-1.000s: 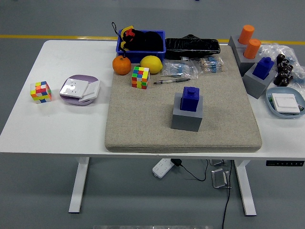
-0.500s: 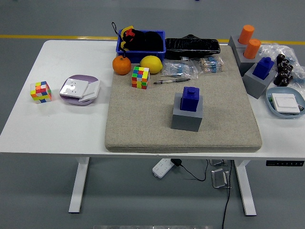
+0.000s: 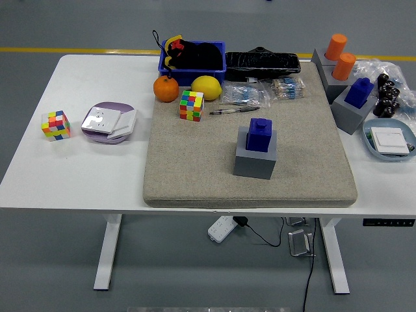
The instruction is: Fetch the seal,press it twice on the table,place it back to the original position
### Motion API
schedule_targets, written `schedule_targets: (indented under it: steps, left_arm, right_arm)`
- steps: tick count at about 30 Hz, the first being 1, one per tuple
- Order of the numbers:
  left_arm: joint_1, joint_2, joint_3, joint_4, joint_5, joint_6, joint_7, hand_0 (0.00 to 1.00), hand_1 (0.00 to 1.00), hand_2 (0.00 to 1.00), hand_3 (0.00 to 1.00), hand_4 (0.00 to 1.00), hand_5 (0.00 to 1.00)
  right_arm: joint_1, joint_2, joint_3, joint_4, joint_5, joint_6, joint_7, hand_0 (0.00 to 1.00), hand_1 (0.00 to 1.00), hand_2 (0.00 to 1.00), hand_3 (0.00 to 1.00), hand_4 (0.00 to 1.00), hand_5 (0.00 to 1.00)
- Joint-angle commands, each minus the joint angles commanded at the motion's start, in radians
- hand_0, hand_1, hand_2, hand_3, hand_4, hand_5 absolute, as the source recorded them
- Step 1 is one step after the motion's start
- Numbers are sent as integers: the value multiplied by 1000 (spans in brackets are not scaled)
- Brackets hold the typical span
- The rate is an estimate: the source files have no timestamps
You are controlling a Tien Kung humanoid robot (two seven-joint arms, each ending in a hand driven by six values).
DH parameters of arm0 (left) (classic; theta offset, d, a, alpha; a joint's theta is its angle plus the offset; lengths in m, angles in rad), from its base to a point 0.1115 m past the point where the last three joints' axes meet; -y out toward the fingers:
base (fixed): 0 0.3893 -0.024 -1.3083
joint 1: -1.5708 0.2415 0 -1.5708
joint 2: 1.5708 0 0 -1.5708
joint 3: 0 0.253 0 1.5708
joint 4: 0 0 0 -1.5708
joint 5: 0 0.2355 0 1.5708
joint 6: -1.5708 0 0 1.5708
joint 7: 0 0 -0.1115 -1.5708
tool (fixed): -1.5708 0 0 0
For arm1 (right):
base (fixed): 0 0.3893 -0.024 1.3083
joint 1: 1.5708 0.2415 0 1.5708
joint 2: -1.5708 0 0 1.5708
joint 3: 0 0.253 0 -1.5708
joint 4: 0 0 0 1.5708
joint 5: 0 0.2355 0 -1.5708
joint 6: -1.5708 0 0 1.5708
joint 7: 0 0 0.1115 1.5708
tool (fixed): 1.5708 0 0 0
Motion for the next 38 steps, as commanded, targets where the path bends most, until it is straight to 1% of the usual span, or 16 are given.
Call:
schedule_targets:
  steps: [11, 38]
  left_arm:
    - [3, 1, 1, 0, -1, -2, 0, 815, 815, 788, 836, 799, 416]
    - [4, -9, -20, 2, 1, -1, 2, 815, 814, 787, 836, 796, 416]
  right_arm:
    - [-4, -1, 1, 3, -1, 0, -2, 836, 710, 729, 721, 884, 223]
    - [-7, 1, 6, 5, -1, -2, -4, 831, 705, 728, 705, 867, 213]
